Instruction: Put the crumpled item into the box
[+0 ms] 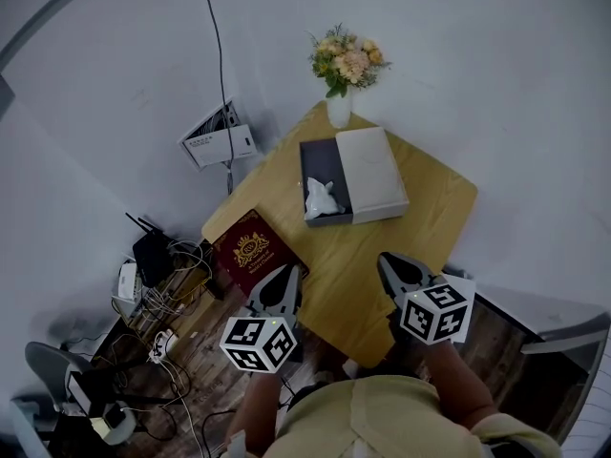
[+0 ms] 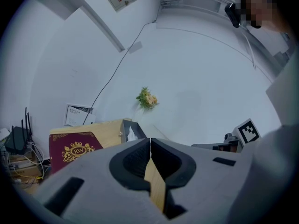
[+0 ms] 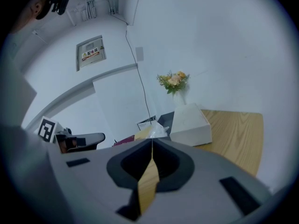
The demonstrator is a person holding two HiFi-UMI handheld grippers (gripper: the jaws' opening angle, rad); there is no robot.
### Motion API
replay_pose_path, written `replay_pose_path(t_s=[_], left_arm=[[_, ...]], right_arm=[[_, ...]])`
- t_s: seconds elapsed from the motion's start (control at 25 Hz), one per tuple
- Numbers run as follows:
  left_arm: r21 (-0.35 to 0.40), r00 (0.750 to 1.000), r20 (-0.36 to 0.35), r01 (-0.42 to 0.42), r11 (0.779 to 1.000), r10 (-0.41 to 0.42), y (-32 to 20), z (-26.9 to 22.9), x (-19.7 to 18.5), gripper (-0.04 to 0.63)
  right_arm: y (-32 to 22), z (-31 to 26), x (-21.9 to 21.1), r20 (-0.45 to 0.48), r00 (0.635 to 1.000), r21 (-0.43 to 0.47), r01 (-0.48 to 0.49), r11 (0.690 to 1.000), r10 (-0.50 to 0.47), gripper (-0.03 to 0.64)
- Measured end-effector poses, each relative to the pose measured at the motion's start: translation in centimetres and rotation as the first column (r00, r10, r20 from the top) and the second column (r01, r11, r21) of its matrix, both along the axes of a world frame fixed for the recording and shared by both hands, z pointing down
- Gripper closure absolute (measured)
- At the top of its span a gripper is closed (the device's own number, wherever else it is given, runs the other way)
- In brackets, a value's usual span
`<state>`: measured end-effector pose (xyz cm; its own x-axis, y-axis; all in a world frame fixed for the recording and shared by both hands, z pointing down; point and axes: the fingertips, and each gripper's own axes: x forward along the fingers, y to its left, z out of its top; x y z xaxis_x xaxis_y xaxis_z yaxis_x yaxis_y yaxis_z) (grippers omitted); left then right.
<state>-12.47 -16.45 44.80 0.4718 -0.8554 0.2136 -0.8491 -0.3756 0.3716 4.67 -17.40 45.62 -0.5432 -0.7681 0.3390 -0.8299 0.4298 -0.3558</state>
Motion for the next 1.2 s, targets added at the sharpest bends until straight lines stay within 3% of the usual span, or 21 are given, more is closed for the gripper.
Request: replay_pose_path(t_s=[1.2], left_arm=[[-0.010,1.000,0.006,-0.014,1.000,0.014,5.3,0.2,-0.2,0.568]], right_arm=[[4.3,-0.7,-1.0,-0.044,0.999,0.034,0.025,0.999,-0.023,0.588]])
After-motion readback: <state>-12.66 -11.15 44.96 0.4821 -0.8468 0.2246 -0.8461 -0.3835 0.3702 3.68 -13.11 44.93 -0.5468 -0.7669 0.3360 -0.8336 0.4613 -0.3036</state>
